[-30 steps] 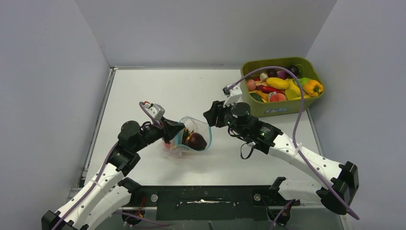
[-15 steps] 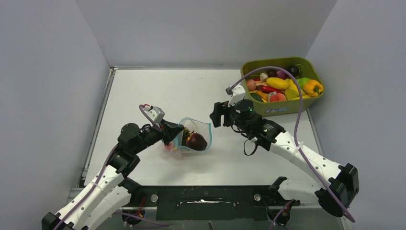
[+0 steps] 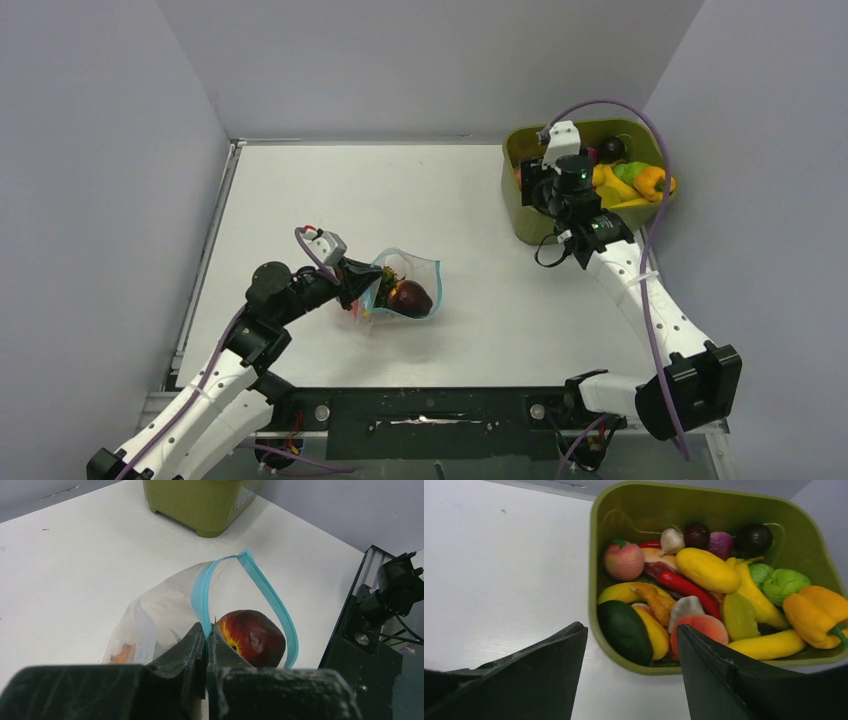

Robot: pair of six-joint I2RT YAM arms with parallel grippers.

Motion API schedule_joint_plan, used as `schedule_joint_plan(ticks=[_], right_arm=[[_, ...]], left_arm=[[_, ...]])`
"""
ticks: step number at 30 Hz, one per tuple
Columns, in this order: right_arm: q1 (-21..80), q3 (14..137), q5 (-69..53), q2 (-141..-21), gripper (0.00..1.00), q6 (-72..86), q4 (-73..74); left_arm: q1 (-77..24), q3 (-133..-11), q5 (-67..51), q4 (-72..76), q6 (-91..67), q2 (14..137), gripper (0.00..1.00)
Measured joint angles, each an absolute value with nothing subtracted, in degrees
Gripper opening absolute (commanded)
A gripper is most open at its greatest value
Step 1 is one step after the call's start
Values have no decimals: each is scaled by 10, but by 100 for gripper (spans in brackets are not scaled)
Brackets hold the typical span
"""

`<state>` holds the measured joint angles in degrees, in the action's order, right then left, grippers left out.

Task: Place the food in the zip-top bag and seal the zipper
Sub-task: Pick up the fake fruit from the bin.

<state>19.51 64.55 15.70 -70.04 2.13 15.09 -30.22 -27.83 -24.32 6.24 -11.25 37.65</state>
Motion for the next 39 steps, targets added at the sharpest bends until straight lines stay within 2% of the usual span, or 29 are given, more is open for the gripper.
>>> schedule_joint_plan(ticks=[5, 12, 18, 24, 34, 39], right_arm=[[130, 677, 158, -748, 68, -33, 153], [9, 705, 77, -821, 70, -106, 153], [-57, 766, -6, -927, 68, -147, 175], [-90, 861, -59, -1030, 70, -188, 214], [-105, 1025, -103, -1143, 84, -292, 296], [-106, 1050, -111, -1174, 86, -340, 319]], left_arm=[[-302, -278, -245, 57, -100, 371, 0], [-302, -277, -249, 54, -95, 369, 0], [-302, -277, -250, 52, -91, 368, 0], [-301, -277, -259, 52, -87, 368, 0], [-298, -276, -263, 52, -87, 368, 0], [-295, -276, -264, 53, -87, 368, 0]])
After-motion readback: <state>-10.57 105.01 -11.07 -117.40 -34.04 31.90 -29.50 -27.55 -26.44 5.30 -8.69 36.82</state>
